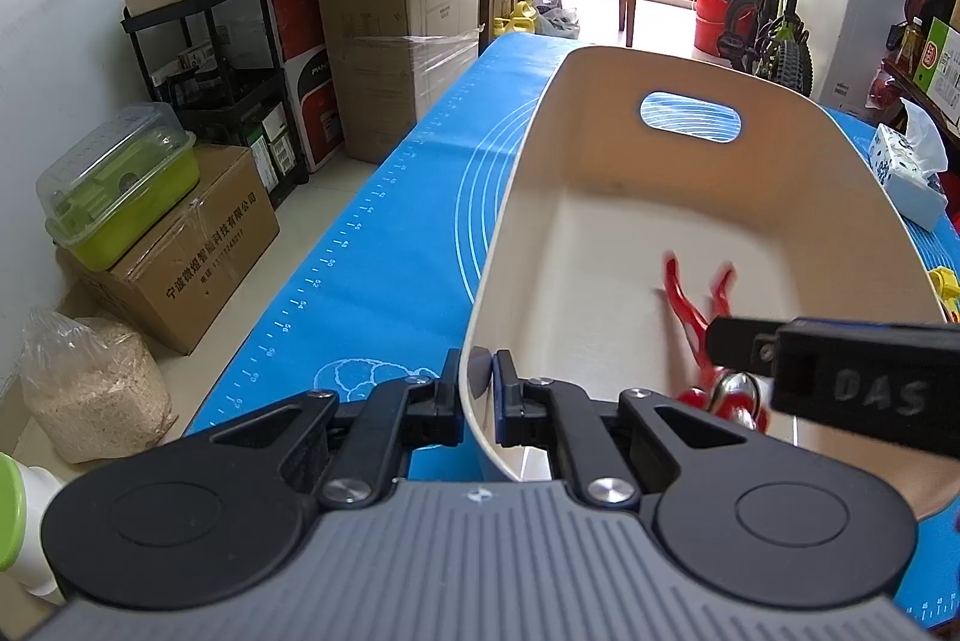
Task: Organize rigid objects
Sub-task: 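Carry the red figure into the basket and open the right tool, then grasp the white pill bottle with the right tool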
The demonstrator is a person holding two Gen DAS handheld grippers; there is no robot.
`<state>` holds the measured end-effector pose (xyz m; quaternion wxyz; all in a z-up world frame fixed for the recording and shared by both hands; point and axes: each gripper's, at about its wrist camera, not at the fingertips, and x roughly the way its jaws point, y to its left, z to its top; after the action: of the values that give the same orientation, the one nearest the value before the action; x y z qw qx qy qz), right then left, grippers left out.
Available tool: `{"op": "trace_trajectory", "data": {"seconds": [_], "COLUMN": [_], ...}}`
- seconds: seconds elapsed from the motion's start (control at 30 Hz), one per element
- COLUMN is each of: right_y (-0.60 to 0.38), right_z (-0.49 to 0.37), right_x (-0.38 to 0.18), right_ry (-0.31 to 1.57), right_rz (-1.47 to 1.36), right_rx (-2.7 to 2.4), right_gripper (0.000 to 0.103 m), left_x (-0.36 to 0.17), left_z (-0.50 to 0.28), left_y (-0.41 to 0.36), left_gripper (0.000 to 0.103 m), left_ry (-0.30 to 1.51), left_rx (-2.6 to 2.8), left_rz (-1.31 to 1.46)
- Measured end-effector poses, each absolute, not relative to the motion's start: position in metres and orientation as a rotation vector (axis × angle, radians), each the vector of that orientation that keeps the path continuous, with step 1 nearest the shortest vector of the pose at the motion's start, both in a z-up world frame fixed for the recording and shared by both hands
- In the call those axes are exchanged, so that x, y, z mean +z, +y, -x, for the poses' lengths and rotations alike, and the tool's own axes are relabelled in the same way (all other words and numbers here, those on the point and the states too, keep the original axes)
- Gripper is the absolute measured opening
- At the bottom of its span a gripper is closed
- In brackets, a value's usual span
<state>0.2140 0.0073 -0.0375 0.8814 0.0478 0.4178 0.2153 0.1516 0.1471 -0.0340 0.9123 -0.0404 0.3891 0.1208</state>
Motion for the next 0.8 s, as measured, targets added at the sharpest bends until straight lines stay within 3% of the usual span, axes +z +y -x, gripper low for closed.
{"op": "trace_trajectory", "data": {"seconds": [0.3, 0.57, 0.8], "right_y": [-0.024, -0.079, -0.129], "right_z": [-0.204, -0.189, -0.178], "right_x": [-0.004, 0.006, -0.021], "right_ry": [0.745, 0.673, 0.710], "right_rz": [-0.142, -0.170, -0.193], "right_rx": [0.430, 0.325, 0.203], "right_gripper": [0.076, 0.080, 0.083], "left_x": [-0.034, -0.034, -0.034], "left_z": [-0.152, -0.152, -0.152], "left_y": [0.148, 0.148, 0.148], "left_gripper": [0.011, 0.011, 0.011], "left_ry": [0.801, 0.801, 0.801], "left_rx": [0.249, 0.249, 0.249], "left_rz": [0.085, 0.084, 0.084]}}
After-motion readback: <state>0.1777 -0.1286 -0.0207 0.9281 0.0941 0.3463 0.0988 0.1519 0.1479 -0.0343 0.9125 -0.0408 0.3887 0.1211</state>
